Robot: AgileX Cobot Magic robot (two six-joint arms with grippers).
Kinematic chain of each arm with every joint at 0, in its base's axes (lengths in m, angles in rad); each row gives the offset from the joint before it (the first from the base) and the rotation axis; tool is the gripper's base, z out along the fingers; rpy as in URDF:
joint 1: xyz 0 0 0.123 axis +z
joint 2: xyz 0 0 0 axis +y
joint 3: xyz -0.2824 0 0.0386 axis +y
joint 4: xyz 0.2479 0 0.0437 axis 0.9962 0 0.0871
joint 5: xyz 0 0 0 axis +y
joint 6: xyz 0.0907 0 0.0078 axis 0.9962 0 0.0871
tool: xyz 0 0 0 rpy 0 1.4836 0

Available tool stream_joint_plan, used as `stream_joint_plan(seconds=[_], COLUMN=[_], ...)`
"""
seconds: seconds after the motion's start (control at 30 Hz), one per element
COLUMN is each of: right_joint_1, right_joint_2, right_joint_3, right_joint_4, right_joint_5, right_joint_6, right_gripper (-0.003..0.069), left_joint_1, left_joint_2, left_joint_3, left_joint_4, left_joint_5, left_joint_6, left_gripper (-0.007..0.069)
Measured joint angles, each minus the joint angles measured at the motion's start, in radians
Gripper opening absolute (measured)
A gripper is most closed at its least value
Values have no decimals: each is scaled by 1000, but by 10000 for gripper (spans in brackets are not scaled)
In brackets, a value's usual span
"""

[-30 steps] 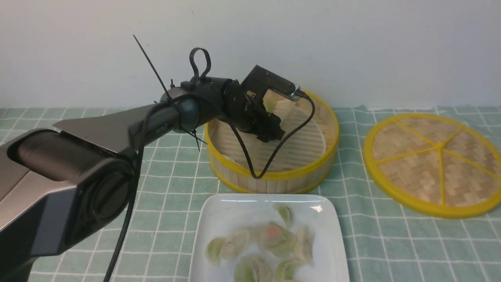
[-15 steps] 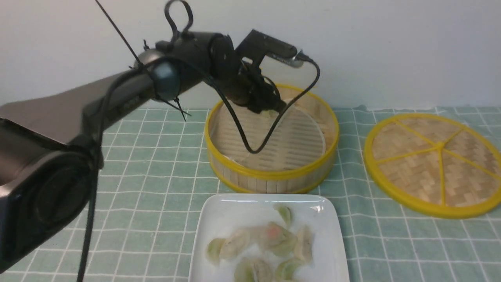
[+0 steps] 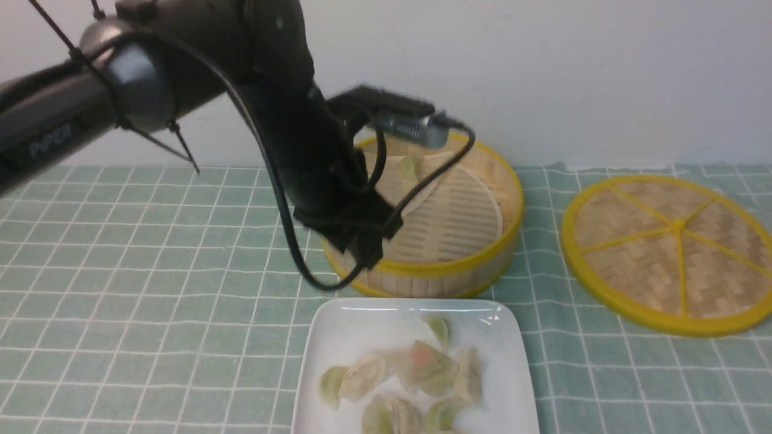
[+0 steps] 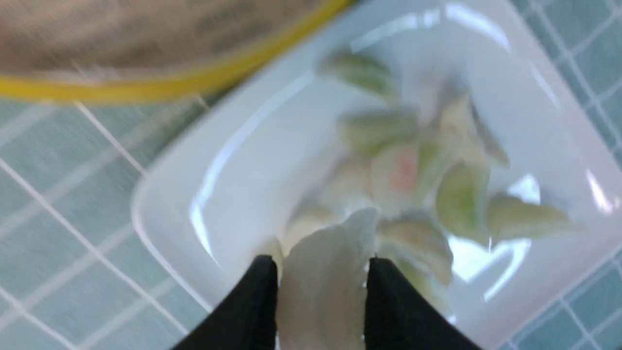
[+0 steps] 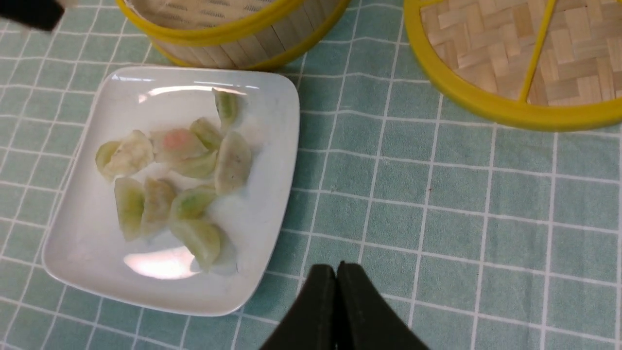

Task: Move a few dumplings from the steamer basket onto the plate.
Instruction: Use the left arm to put the dumpling into the plate, then use the left arm to grab a dumpling from the steamer

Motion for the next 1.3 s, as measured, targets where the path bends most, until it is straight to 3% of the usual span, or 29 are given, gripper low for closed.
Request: stream_joint_plan(seconds=[0.13,0.3,0.4,0.5,0.67,0.8,0.87,0.93,0.97,1.0,1.1,1.3], right_joint_1=[0,0,0,0,0,0,0,0,0,0,0,0], right_joint_2=[0,0,0,0,0,0,0,0,0,0,0,0], right_joint_3=[0,0,0,0,0,0,0,0,0,0,0,0], right_joint_4=[-5,-7,-8,-8,-9,-9,-9,-9,-9,-9,-9,-24], right_joint_5=[0,-13,-14,-14,-14,-23,-29,-34,-34,-35,-39,-63], right_joint_6=[-1,-4,-15,-28,-40,-42,-45,-46,-46,-46,-46,-47], right_gripper=[-13,-13,-13,-13,-13,-13,-13,-13,-13,-13,-13,-13], left_joint_1=[-44,-97,-98,-98,-98,-98,-98,-87,-87,-62,-21,18], left_joint_2=[-2,52,73,103,117,118,118,126,127,148,213,415], left_joint_3=[118,159,160,160,116,-26,-105,-207,-215,-296,-415,-646], left_joint_4=[4,12,13,11,11,40,82,149,154,185,198,154], left_joint_5=[-45,-327,-390,-427,-373,-351,-364,-402,-404,-411,-405,-404], left_joint_6=[26,40,40,40,35,-2,-46,-156,-165,-233,-254,-231], left_gripper=[206,206,206,268,472,507,482,387,387,259,71,-6])
